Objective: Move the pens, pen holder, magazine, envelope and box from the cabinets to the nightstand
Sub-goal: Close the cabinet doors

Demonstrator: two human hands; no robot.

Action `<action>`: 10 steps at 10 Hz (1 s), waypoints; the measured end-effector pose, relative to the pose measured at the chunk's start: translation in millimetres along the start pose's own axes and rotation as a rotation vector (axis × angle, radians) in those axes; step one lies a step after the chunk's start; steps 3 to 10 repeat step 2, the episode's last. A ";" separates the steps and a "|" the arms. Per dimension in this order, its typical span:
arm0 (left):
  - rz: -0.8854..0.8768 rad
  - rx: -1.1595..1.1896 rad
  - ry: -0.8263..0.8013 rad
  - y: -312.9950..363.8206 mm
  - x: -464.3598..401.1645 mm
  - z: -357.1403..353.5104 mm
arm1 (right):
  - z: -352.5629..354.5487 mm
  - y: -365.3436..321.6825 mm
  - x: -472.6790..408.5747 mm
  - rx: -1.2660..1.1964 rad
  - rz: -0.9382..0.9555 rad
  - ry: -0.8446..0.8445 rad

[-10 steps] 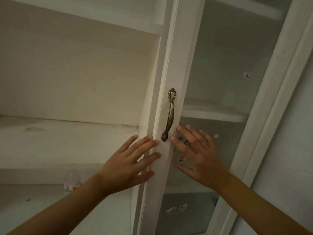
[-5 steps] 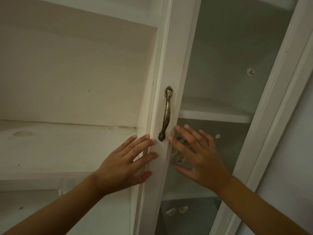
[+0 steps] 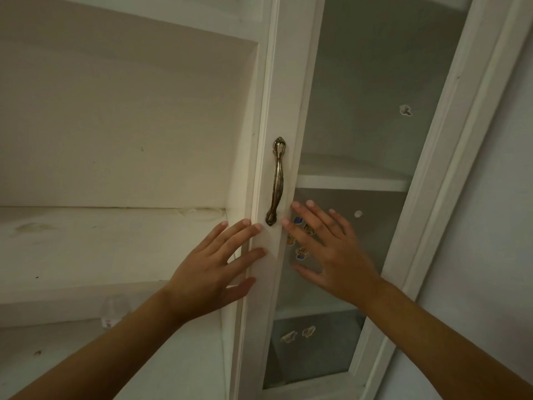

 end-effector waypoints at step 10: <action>0.108 -0.018 -0.084 7.8 24.4 12.2 | 2.4 -13.0 25.9 -0.002 -0.036 -0.170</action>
Point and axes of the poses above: each hand's wrist, its own x-axis away from the middle knuckle, its own z-axis out of the back of the hand, y = z × x, the point moved 8 cm from there along -x, towards the middle knuckle, and after that the axes turned 12 degrees about x, right-handed, at the moved point
